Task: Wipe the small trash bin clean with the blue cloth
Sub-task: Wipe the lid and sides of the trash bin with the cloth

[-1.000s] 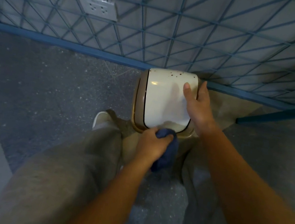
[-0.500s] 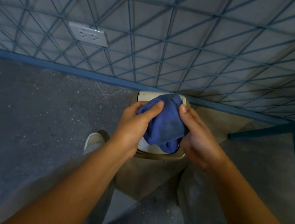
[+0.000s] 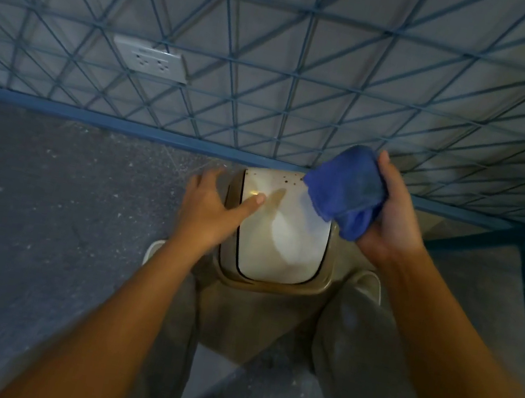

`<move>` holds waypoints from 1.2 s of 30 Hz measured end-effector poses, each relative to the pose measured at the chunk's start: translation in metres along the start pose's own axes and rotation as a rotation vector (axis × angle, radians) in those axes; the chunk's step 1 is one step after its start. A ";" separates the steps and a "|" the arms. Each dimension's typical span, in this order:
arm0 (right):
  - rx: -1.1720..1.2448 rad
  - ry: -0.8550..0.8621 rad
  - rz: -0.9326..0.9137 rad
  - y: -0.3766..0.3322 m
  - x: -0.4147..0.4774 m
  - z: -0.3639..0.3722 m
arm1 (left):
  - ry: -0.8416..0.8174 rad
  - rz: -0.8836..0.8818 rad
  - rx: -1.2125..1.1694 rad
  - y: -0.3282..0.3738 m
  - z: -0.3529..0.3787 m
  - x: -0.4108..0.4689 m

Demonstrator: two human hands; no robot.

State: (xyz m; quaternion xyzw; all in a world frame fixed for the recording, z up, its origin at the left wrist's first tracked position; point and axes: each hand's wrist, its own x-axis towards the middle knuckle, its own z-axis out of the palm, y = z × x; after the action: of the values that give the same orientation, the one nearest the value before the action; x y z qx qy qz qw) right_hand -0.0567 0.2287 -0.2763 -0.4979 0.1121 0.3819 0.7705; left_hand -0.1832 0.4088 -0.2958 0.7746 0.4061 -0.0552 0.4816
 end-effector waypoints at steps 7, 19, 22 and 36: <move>-1.059 0.236 -0.449 0.019 0.037 0.043 | -0.127 -0.110 0.025 -0.021 0.029 0.010; -1.568 0.005 -0.627 0.094 0.057 0.094 | -0.092 0.010 0.074 -0.039 0.044 0.018; -1.524 -0.025 -0.618 0.087 0.058 0.092 | -0.096 0.001 0.065 -0.038 0.044 0.017; -1.447 0.313 -0.333 0.057 0.079 0.069 | -0.101 -0.015 0.023 -0.041 0.049 0.017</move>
State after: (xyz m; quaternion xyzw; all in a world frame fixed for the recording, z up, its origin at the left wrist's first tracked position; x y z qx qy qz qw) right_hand -0.0575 0.3376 -0.3255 -0.9379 -0.1350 0.1636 0.2745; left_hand -0.1845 0.3887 -0.3584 0.7734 0.3865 -0.1025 0.4920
